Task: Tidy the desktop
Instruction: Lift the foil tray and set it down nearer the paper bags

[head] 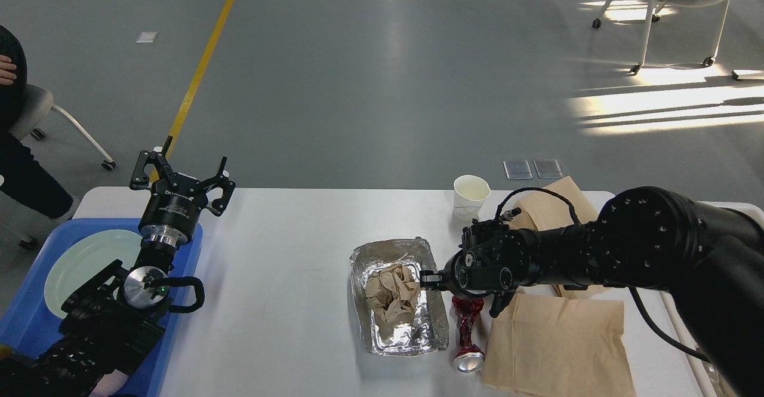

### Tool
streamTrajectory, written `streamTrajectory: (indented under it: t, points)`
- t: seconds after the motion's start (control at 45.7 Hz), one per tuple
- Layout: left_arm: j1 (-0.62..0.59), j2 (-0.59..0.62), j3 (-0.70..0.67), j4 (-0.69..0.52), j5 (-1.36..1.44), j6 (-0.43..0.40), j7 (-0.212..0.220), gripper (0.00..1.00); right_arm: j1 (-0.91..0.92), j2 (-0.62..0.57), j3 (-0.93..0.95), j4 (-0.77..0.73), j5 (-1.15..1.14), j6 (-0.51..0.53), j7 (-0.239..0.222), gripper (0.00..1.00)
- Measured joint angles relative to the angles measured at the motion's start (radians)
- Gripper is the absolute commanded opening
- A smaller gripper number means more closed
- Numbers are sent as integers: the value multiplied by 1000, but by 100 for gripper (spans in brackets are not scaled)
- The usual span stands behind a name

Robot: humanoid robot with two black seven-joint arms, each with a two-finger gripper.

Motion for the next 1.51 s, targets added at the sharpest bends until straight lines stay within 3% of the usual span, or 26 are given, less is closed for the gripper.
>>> streamTrajectory:
  t: [0.109,0.284,0.657,0.875,1.138,1.16,1.182,1.204,1.51]
  points:
    - [0,0,0,0,0,0,0,96,-8,0,1,-2,-13,-3,1,16]
    - [0,0,0,0,0,0,0,96,-16,3,4,-2,-14,-3,3,0]
    - [0,0,0,0,0,0,0,96,33,-1,40,38,-10,4,4,0]
    - [0,0,0,0,0,0,0,96,227,-148,126,226,-9,37,5,0]
    - [0,0,0,0,0,0,0,96,339,-371,297,270,-8,368,4,0]
    - [0,0,0,0,0,0,0,96,349,-390,308,270,-8,395,4,2]
    - [0,0,0,0,0,0,0,96,359,-404,315,270,-8,413,3,12]
    - [0,0,0,0,0,0,0,96,381,-433,323,270,-8,448,3,15]
    - [0,0,0,0,0,0,0,96,523,-594,333,261,-2,587,2,16]
